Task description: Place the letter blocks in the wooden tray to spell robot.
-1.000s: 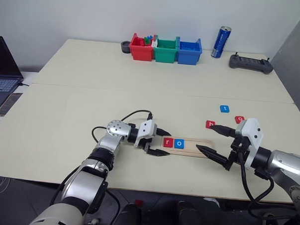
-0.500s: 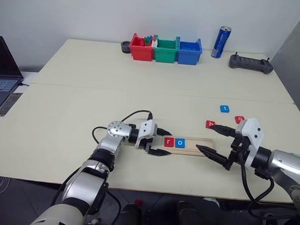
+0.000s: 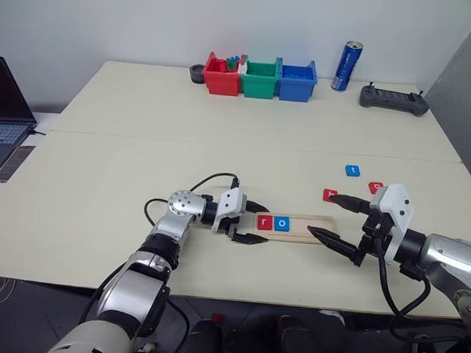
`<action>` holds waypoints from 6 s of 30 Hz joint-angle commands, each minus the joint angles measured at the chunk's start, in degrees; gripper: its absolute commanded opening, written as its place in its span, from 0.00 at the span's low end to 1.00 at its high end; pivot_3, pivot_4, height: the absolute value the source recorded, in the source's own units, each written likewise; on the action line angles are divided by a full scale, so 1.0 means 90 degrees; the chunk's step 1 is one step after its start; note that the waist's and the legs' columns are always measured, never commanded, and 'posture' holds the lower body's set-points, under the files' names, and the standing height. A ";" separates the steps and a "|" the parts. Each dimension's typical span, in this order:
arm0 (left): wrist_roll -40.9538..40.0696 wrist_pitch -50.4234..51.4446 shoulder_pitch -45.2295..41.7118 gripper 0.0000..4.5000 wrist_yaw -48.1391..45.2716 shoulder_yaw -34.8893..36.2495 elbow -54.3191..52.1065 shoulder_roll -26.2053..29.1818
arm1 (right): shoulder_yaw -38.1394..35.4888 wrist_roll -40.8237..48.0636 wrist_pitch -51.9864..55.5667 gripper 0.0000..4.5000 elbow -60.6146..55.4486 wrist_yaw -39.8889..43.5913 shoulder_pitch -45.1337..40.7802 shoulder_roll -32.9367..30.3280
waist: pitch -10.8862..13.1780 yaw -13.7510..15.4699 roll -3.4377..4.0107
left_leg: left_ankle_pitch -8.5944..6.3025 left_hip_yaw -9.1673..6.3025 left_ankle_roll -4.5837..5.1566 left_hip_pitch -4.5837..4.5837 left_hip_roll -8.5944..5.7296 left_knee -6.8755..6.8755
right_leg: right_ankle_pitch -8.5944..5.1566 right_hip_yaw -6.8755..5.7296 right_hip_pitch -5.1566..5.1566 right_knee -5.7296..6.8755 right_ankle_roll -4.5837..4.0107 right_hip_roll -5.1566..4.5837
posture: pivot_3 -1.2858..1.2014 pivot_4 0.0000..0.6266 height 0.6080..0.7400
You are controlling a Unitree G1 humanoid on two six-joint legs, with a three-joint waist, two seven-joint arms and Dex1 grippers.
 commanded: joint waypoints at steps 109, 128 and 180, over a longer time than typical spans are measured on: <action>-0.1065 0.1457 0.1230 0.99 0.0361 0.0180 -0.2749 0.0313 | -0.1000 -0.0137 -0.0315 1.00 -0.0186 -0.0131 0.1081 -0.0046 | 0.0000 0.0039 0.0000 | 0.0000 -0.0003 0.0000 -0.0001 0.0001 0.0000 | 0.0000 -0.0004 0.0002 -0.0004 -0.0001 -0.0001 | 0.52 0.24 1.00; -0.1074 0.1485 0.1234 0.99 0.0408 0.0192 -0.2799 0.0312 | -0.0561 -0.1203 0.0011 1.00 0.0695 -0.1014 0.0463 0.0076 | 0.0000 0.0003 0.0000 | 0.0000 0.0003 0.0000 0.0005 0.0002 0.0000 | 0.0000 0.0002 0.0002 0.0001 -0.0001 -0.0001 | 0.52 0.24 1.00; -0.1085 0.1351 0.1234 0.99 0.0302 0.0104 -0.2898 0.0252 | 0.0649 -0.2921 0.2360 1.00 0.2528 -0.4169 -0.2246 0.3474 | -0.0004 -0.0086 0.0009 | 0.0001 -0.0001 -0.0001 -0.0023 0.0000 -0.0002 | 0.0001 0.0002 -0.0039 0.0019 -0.0004 -0.0003 | 0.52 0.24 1.00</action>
